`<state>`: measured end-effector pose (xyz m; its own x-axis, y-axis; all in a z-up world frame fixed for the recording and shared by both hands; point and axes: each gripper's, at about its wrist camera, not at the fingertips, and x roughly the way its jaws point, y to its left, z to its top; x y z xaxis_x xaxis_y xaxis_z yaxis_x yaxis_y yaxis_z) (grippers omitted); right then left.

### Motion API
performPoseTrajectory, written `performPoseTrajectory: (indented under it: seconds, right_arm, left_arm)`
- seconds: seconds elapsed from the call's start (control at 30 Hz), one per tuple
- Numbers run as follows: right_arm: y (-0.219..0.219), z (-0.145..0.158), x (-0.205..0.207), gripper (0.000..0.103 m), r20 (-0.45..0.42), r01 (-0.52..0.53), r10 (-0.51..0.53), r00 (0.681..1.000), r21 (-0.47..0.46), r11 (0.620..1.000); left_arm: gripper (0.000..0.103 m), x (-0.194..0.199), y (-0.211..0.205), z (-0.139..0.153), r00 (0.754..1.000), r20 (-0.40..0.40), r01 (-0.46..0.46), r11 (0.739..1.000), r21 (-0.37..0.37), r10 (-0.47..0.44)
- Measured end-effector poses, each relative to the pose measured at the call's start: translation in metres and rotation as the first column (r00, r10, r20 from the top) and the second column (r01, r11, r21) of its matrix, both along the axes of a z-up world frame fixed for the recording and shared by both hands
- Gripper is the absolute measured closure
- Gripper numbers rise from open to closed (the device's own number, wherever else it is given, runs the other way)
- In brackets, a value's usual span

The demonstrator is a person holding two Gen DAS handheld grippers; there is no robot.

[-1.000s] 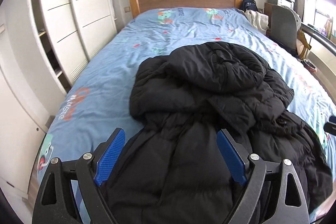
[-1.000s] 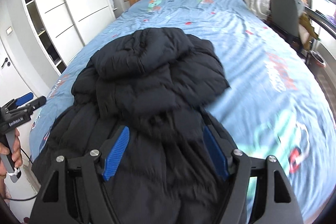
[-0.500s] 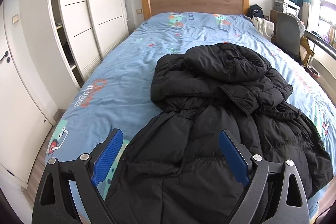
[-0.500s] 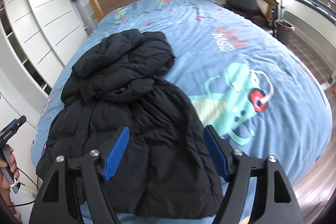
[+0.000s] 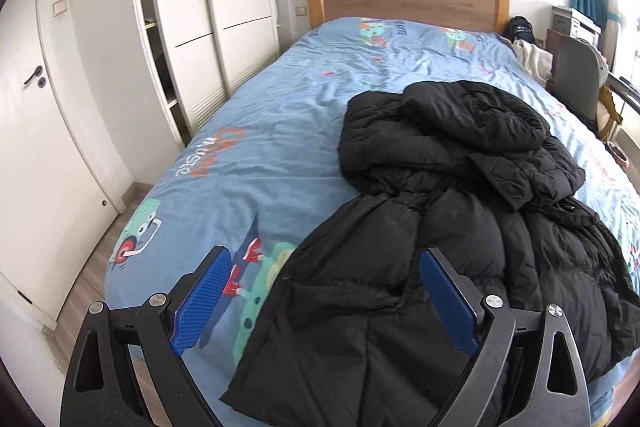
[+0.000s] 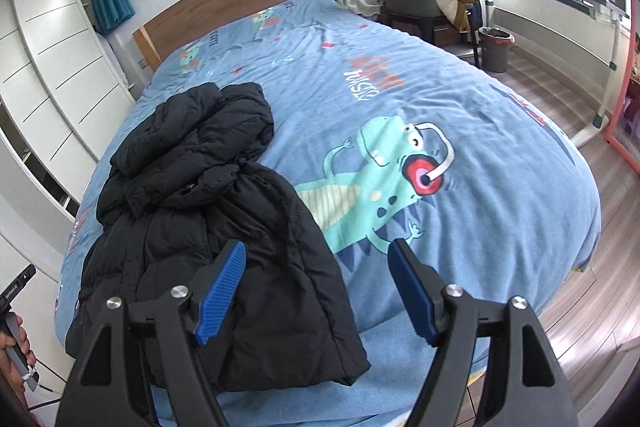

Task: Fold large clothes
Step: 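Move both grippers to the coat's side edge and grasp it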

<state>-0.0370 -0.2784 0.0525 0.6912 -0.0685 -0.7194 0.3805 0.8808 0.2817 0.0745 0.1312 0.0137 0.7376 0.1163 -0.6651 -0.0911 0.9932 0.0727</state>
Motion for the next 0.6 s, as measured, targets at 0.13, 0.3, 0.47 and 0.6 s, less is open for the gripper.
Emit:
performPoseTrajectory:
  seconds: [0.13, 0.3, 0.47, 0.6]
  right_arm:
    - [-0.001, -0.001, -0.005, 0.03, -0.006, 0.006, -0.006, 1.0, -0.005, 1.0]
    - [0.0, -0.004, -0.007, 0.029, -0.017, 0.003, -0.003, 1.0, -0.008, 1.0]
    - [0.0, -0.009, -0.004, 0.029, -0.032, 0.003, -0.003, 0.999, 0.0, 1.0]
    - [0.004, -0.015, 0.001, 0.029, -0.052, -0.006, 0.006, 0.999, 0.002, 1.0]
  left_arm:
    - [0.007, -0.003, 0.009, -0.006, 1.0, -0.013, -0.015, 1.0, -0.004, 0.015]
    - [0.004, -0.007, 0.021, -0.017, 0.999, -0.033, -0.033, 0.999, 0.0, 0.033]
    - [0.004, -0.008, 0.036, -0.03, 0.996, -0.064, -0.066, 0.998, -0.003, 0.066]
    - [0.004, -0.008, 0.049, -0.041, 0.993, -0.09, -0.082, 0.997, -0.007, 0.081]
